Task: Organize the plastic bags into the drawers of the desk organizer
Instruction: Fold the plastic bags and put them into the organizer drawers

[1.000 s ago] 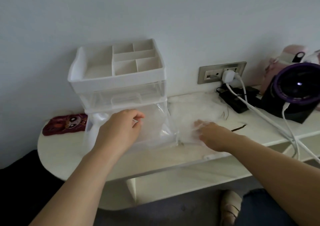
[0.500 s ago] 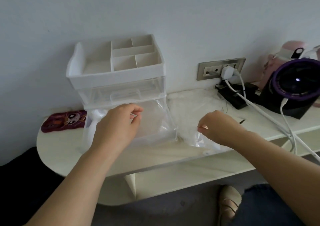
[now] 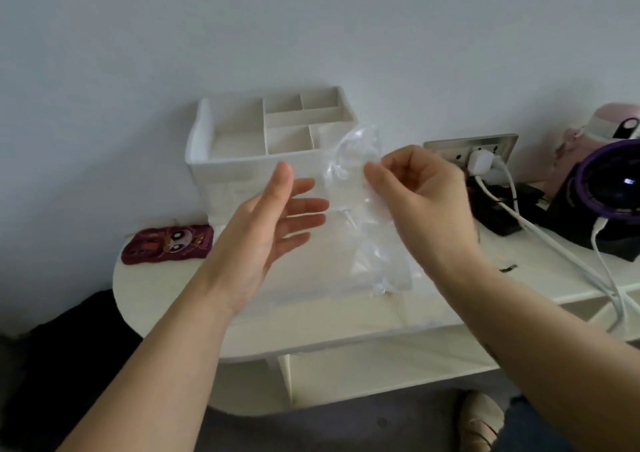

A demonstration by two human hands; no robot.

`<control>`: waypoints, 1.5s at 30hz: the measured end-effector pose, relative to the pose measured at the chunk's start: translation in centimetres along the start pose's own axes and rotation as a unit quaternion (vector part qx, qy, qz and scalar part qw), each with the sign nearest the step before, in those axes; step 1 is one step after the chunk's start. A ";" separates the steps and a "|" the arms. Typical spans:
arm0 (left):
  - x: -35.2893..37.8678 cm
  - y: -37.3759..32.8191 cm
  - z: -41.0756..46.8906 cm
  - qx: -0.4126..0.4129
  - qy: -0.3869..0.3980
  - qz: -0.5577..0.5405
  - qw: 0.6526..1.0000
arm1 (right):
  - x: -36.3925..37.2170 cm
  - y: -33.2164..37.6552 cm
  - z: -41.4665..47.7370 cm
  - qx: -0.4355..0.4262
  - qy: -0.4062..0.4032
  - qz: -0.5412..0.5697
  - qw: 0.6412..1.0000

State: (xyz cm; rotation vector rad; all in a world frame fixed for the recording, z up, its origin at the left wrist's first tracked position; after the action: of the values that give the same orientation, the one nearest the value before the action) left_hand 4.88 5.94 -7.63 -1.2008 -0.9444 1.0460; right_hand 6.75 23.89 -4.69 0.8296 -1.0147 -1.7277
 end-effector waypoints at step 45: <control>-6.1 -1.6 -0.5 -0.061 -0.018 -0.080 0.995 | 7.9 -0.2 -0.6 -0.151 0.203 -0.217 0.943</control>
State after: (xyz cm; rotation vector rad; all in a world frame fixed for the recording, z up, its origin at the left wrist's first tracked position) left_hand 3.94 -0.17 -6.28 -1.1886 -1.1278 0.8954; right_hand 4.55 16.34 -5.90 1.2034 -0.2882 -1.9004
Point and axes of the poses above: each hand's wrist, its own z-axis towards the middle knuckle, its own x-axis out of the palm, y = z × x, the point moved 4 cm from there along z, towards the middle knuckle, and after that the axes turned 1 degree about z, right-handed, at the moved point
